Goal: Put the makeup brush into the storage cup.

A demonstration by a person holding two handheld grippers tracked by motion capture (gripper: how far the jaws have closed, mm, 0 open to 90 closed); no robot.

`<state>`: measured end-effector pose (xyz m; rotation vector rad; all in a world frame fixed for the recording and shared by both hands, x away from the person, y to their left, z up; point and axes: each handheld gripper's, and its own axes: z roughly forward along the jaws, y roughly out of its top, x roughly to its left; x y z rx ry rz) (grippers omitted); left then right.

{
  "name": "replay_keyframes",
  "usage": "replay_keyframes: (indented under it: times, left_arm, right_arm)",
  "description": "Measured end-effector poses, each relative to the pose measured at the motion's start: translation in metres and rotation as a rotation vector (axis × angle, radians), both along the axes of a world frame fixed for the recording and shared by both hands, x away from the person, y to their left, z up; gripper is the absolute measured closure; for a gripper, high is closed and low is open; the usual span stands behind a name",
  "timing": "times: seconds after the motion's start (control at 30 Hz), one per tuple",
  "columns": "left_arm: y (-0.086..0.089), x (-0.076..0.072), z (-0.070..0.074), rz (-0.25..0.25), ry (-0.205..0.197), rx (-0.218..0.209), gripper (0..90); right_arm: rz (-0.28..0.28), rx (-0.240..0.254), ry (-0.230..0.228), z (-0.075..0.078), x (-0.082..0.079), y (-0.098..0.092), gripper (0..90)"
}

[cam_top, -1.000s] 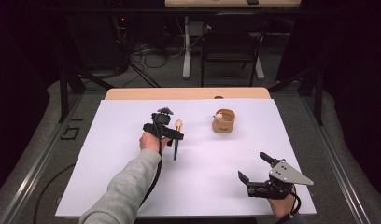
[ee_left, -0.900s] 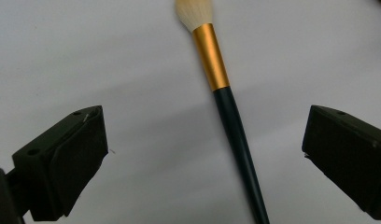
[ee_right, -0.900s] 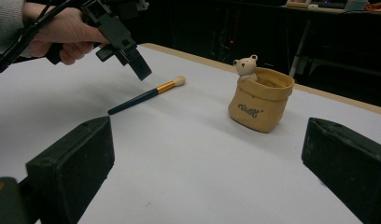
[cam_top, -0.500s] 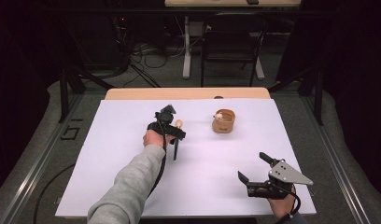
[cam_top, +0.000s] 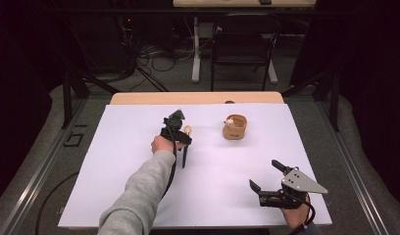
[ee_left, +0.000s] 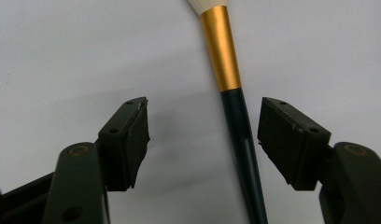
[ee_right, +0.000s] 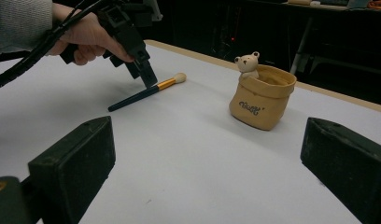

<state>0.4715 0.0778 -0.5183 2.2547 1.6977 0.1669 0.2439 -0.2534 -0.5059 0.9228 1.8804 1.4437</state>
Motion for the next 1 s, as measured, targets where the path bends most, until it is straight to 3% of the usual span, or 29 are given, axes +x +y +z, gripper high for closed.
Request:
replay_keyframes:
  times: [0.47,0.8,1.0]
  left_arm:
    - [-0.009,0.003,-0.009,-0.015,0.028,0.007,58.1]
    - [-0.009,0.004,-0.009,-0.006,0.023,0.042,76.8]
    - [-0.013,0.004,-0.009,-0.024,0.017,0.073,78.1]
  right_arm:
    - [0.005,-0.013,0.009,0.000,-0.001,0.000,3.4]
    - [0.003,-0.008,0.014,0.000,-0.001,0.000,3.7]
    - [0.003,-0.012,0.019,0.000,-0.001,0.000,5.6]
